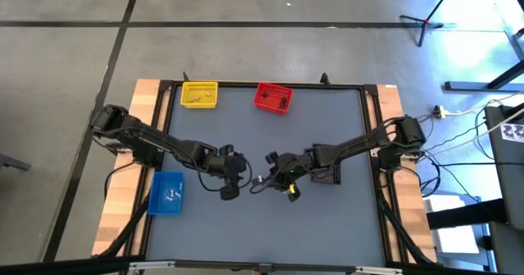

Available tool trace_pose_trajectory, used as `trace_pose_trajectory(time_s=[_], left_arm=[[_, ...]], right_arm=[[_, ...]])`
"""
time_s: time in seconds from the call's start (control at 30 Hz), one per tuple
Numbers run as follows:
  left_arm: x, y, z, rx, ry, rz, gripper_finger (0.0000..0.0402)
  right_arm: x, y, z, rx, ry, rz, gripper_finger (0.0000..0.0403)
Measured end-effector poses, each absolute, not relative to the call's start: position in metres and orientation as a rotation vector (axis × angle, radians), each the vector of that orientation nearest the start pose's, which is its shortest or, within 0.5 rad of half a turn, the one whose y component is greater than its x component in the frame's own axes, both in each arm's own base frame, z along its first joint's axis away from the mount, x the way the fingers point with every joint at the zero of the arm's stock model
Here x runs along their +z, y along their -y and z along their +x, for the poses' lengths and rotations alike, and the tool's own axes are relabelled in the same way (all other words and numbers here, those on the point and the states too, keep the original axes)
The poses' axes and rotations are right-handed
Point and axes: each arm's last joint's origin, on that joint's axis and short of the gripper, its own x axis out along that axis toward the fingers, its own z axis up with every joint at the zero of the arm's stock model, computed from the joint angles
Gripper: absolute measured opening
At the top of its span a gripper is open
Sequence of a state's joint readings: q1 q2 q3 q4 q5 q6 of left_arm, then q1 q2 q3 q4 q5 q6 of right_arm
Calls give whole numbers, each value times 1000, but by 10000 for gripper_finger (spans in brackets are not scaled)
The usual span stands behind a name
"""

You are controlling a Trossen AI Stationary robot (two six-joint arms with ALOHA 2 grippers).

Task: Sort Halloween decoration
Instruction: Put the black spider toy into the red bin

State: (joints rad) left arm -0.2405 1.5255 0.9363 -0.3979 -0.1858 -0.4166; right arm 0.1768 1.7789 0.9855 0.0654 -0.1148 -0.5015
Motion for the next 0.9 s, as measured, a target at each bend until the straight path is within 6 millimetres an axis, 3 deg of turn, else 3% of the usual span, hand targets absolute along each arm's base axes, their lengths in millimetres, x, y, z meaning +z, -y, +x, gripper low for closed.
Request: trace_pose_trajectory(time_s=[0.4, 0.9], left_arm=[[201, 66, 291, 159, -945, -172, 108], [201, 66, 292, 157, -933, -176, 108]], right_arm=[[131, -68, 366, 451, -664, -536, 95], [129, -68, 366, 453, -674, -536, 95]])
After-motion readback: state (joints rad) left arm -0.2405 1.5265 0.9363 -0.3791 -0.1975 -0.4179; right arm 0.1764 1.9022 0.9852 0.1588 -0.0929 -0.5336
